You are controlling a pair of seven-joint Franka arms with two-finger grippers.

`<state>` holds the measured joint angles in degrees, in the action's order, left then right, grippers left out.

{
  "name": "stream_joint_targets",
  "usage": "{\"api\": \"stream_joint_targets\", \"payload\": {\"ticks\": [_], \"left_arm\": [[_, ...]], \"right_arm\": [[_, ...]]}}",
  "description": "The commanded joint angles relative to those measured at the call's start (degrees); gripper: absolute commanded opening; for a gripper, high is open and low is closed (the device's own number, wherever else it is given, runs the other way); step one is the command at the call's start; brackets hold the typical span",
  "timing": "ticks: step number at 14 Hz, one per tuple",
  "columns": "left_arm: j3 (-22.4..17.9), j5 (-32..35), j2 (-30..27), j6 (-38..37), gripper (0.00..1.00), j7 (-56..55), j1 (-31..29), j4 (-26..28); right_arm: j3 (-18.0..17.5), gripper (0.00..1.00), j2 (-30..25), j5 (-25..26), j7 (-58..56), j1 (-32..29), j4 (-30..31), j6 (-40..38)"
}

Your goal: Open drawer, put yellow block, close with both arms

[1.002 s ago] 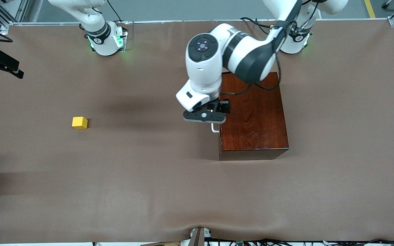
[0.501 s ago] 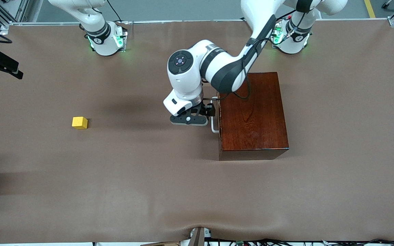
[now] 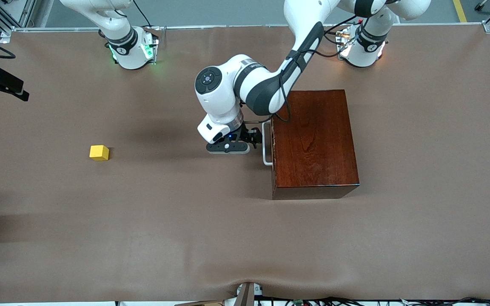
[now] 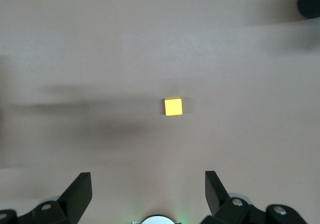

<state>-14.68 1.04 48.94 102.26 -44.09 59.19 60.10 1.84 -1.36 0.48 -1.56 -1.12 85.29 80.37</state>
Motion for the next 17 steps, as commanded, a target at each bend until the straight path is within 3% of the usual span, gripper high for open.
{"api": "stream_joint_targets", "payload": {"ticks": [1, 17], "left_arm": [[-2.28, 0.11, 1.51, -3.9, 1.0, -0.65, 1.71, -1.48], [-1.93, 0.02, 3.45, -6.46, 1.0, -10.4, 1.8, -0.51]], "right_arm": [[-0.43, 1.0, 0.22, 3.21, 0.16, 0.24, -0.65, -0.3], [-0.43, 1.0, 1.01, 3.39, 0.42, -0.55, -0.38, -1.18]]}}
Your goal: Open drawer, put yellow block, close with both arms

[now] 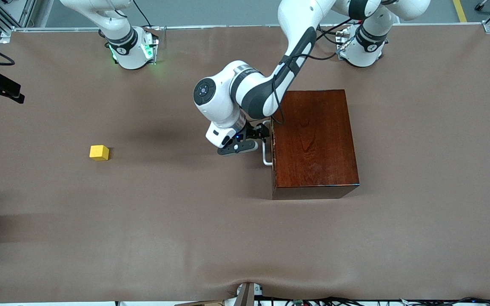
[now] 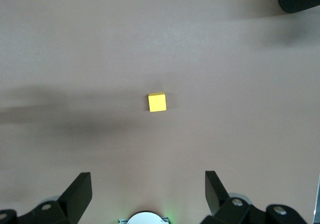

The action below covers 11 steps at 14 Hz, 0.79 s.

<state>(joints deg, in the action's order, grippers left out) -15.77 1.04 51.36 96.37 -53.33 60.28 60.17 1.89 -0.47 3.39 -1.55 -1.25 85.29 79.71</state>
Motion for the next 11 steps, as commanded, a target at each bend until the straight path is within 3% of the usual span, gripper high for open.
{"api": "stream_joint_targets", "payload": {"ticks": [1, 11], "left_arm": [[-0.75, -0.07, 1.11, -0.48, 1.0, -1.77, 0.72, -0.58], [0.21, -0.6, 2.69, 6.37, 1.0, -6.25, 0.72, -0.84]], "right_arm": [[-0.48, 1.0, 0.12, 0.3, 0.5, -0.42, -0.38, -0.52], [-0.66, 1.0, 0.12, 0.03, 0.24, 0.46, -0.65, -0.52]]}}
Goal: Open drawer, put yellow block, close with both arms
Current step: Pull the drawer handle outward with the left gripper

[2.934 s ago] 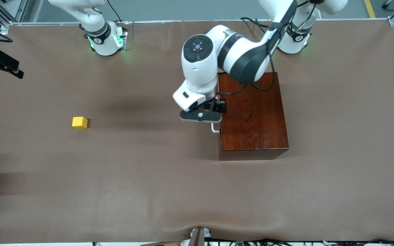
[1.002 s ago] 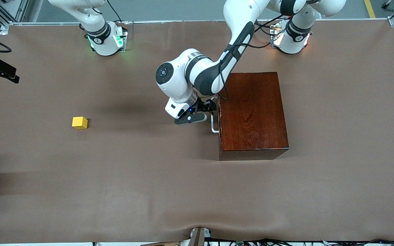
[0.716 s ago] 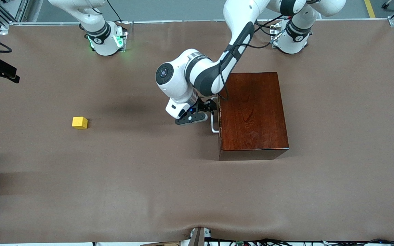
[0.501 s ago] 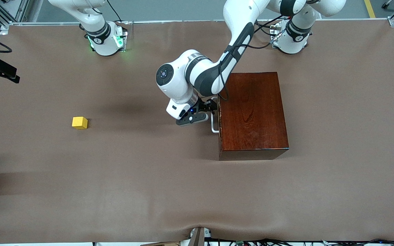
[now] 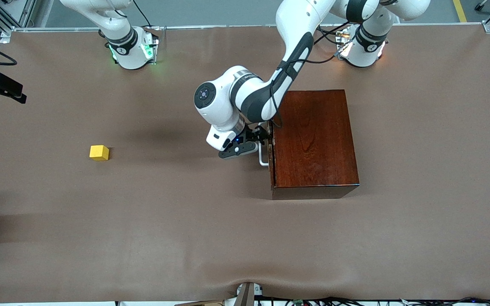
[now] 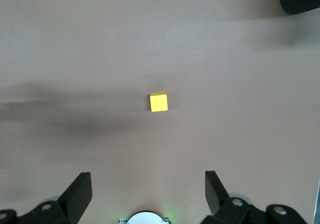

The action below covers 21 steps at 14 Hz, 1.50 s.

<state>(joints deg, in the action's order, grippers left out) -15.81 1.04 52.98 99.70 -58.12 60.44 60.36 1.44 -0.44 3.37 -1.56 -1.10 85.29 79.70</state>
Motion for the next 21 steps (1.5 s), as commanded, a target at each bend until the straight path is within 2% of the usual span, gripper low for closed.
{"api": "stream_joint_targets", "payload": {"ticks": [1, 9, 21], "left_arm": [[0.34, -0.69, 1.07, 3.13, 1.0, -1.47, 0.56, -1.12], [1.83, -0.69, 1.07, 5.94, 1.0, -3.32, 0.56, -1.29], [2.71, -0.69, 0.02, 6.03, 1.0, -3.23, 0.56, -1.64]], "right_arm": [[-0.21, 1.0, 0.09, 0.06, 0.24, 0.31, -0.73, -0.43], [-0.29, 1.0, 0.0, 0.06, 0.15, 0.39, -0.65, -0.87], [-0.3, 1.0, 0.0, 0.06, 0.33, 0.92, -0.73, -1.48]]}}
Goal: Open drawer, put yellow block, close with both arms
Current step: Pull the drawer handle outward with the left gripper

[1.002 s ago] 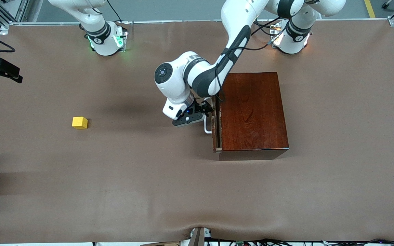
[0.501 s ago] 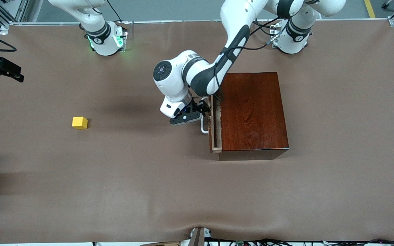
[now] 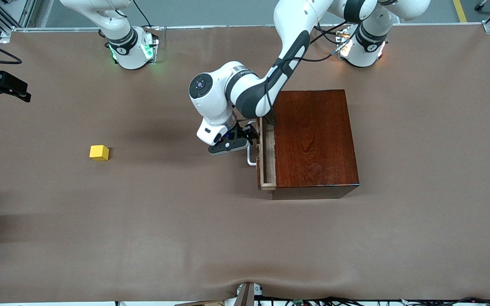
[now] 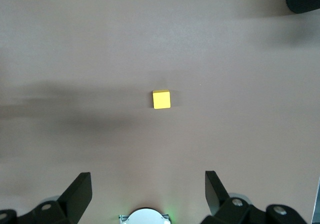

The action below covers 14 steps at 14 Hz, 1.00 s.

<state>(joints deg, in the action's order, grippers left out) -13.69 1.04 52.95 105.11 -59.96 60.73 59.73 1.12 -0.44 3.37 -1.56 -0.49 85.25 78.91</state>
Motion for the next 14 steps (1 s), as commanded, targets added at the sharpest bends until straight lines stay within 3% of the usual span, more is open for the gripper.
{"api": "stream_joint_targets", "payload": {"ticks": [1, 14], "left_arm": [[0.6, -0.69, -0.21, 0.63, 1.0, -1.38, 0.27, -1.02], [1.83, -0.78, -0.3, 2.91, 1.0, -1.29, 0.27, -1.72]], "right_arm": [[0.02, 1.0, 0.09, 0.06, 0.07, 0.4, -0.61, -0.43], [0.11, 1.0, 0.62, 0.06, 0.06, -0.13, -0.52, -0.34]]}}
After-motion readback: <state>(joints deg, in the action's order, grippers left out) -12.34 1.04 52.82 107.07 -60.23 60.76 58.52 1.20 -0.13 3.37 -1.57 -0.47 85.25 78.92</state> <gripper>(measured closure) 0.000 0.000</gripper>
